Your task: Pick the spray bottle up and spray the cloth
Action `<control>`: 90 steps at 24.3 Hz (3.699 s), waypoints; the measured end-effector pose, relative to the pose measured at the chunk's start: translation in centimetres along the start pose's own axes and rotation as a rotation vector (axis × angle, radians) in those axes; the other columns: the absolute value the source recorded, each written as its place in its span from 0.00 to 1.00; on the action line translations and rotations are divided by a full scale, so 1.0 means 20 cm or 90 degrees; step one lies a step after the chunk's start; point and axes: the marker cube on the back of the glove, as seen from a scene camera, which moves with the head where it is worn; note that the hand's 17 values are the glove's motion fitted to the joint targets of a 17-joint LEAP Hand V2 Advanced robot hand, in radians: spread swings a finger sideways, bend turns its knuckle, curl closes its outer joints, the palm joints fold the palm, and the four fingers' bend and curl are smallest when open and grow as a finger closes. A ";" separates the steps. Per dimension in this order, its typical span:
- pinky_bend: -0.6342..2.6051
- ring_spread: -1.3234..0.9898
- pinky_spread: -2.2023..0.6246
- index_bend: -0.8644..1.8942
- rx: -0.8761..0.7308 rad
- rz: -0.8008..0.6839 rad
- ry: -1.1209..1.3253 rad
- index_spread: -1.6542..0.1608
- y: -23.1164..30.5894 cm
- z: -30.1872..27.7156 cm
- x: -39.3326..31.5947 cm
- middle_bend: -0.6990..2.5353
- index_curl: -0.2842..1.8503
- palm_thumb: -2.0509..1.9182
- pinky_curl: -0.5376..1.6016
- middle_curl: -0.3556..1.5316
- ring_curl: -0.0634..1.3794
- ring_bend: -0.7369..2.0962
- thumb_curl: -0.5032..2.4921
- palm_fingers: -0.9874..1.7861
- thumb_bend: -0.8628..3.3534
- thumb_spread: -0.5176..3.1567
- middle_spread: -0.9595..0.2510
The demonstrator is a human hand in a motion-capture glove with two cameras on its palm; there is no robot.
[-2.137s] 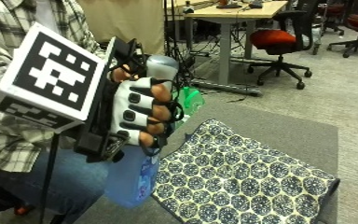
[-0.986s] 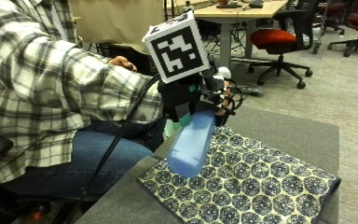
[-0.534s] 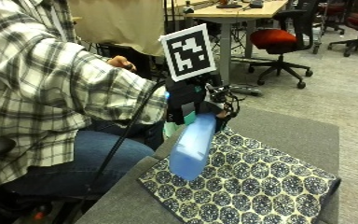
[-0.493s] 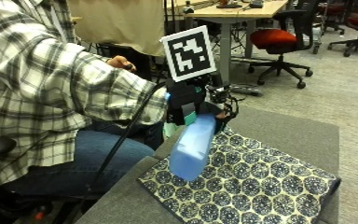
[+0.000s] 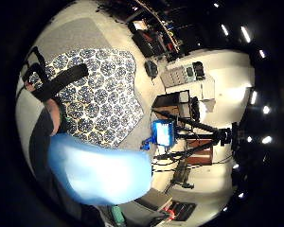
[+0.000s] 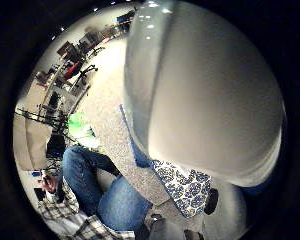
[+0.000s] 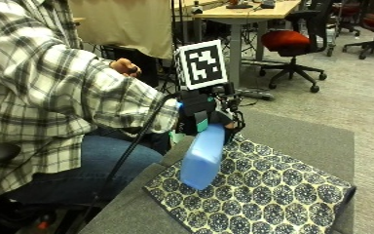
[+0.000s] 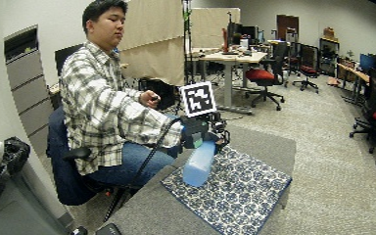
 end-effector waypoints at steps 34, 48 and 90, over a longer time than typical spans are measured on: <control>0.33 0.49 0.73 0.41 0.292 0.334 -0.577 0.77 0.32 -0.37 0.34 0.40 0.44 0.79 0.44 0.49 0.39 0.48 0.44 0.82 0.20 0.18 0.69; 0.33 0.49 0.73 0.41 0.384 0.336 -0.781 0.77 0.51 -0.50 0.25 0.40 0.44 0.79 0.44 0.49 0.39 0.48 0.45 0.82 0.20 0.18 0.69; 0.30 0.50 0.72 0.38 0.337 0.081 -0.988 0.78 -0.75 -0.17 -0.98 0.39 0.44 0.80 0.44 0.48 0.39 0.45 0.43 0.79 0.20 0.22 0.73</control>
